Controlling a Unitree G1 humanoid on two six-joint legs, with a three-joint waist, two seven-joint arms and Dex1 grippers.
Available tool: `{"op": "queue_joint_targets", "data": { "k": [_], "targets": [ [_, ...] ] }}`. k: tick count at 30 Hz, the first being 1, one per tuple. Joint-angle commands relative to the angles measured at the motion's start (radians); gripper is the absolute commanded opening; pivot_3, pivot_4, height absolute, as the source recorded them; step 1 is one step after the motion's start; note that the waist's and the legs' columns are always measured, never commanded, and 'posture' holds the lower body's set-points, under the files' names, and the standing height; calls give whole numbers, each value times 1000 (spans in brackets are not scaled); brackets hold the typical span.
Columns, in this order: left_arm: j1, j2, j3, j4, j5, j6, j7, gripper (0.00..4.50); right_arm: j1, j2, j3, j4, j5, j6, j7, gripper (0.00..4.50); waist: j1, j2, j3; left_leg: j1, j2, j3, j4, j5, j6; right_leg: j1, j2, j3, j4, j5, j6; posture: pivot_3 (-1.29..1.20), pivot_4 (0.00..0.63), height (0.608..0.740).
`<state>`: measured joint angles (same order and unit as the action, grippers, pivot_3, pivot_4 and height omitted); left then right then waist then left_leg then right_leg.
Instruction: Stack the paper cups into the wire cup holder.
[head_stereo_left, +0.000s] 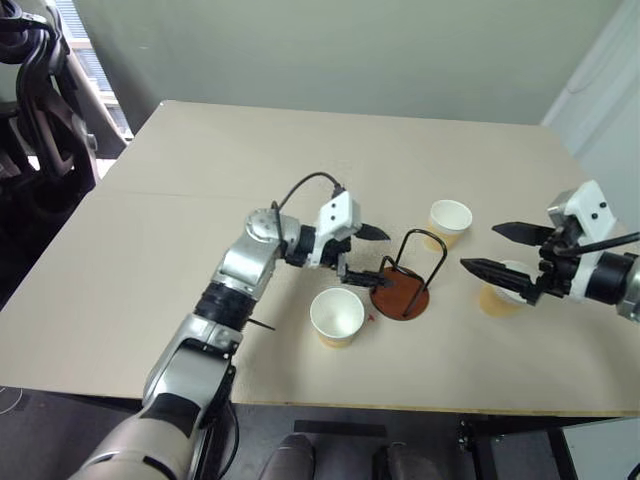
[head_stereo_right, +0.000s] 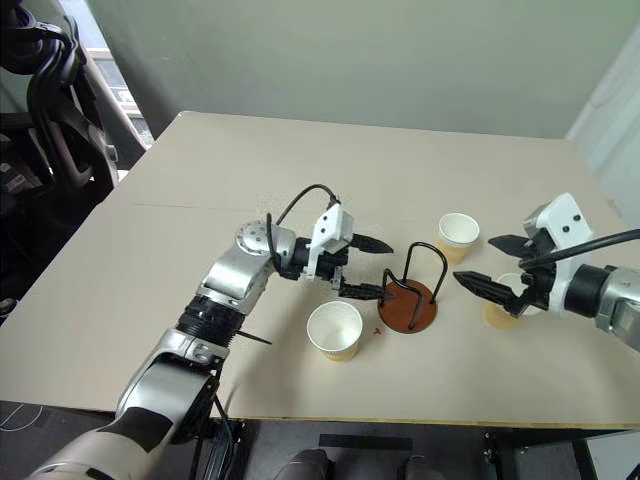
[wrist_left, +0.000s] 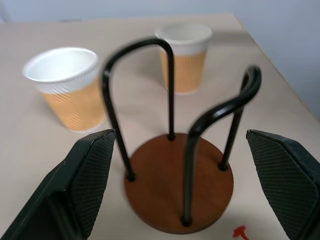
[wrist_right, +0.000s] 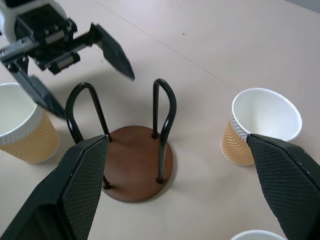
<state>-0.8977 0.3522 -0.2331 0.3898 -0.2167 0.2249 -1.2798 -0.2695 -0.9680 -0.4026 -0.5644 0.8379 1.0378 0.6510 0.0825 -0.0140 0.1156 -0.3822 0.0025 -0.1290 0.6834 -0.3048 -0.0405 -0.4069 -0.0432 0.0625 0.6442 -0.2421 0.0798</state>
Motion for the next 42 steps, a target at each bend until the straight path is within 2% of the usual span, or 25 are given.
{"op": "queue_joint_targets", "data": {
  "k": [1, 11, 15, 20, 26, 31, 37, 42],
  "targets": [
    [-14, 19, 48, -38, -25, 9, 18, 4483, -27, -1, 1, -7, 6, -18, -10, 4500, 0, 0, 0, 0, 0, 0, 0, 0, 0, 0, 0, 0, 0, 0, 0, 0, 150, 740],
    [-24, 77, 145, -77, -117, 117, 9, 4483, -107, -5, 78, 60, -86, -119, 3, 4500, -3, 0, 0, 0, 0, 0, 0, 0, 0, -1, 0, 0, 0, 0, 0, 0, 150, 740],
    [-16, 153, 192, -198, -230, 256, -46, 4483, -173, -24, 153, 125, -151, -168, 35, 4500, -6, 0, 0, 0, 0, 0, 0, 0, 0, -1, 0, 0, 0, 0, 0, 0, 150, 740],
    [4, 228, 232, -312, -297, 335, -43, 4483, -263, -14, 290, 195, -274, -236, 52, 4500, -6, 0, 0, 0, 0, -1, 0, 0, 0, -1, 0, 0, 0, 0, 0, 0, 150, 740],
    [45, 318, 225, -373, -289, 335, -44, 4483, -274, -44, 427, 267, -436, -348, 116, 4500, -7, 0, 0, 0, 0, -1, -1, 0, 0, -1, -1, 0, 0, 0, 0, 0, 150, 740],
    [46, 343, 232, -373, -295, 333, -25, 4483, -320, -15, 479, 324, -507, -395, 150, 4500, -8, 0, 0, 0, 0, -1, -1, 0, 0, -1, -1, 0, 0, 0, 0, 0, 150, 740],
    [44, 343, 233, -383, -306, 342, -1, 4483, -354, 18, 478, 354, -534, -402, 177, 4500, -9, 0, 0, 0, 0, -1, -1, 0, 0, -2, -1, -1, 0, 0, 0, 0, 150, 740],
    [41, 348, 228, -384, -311, 348, 5, 4483, -371, 46, 303, 248, -287, -225, 230, 4500, -9, 0, 0, -1, 0, -1, -2, 0, 0, -2, -1, 0, 0, 0, -1, 0, 150, 740]
  ]
}}
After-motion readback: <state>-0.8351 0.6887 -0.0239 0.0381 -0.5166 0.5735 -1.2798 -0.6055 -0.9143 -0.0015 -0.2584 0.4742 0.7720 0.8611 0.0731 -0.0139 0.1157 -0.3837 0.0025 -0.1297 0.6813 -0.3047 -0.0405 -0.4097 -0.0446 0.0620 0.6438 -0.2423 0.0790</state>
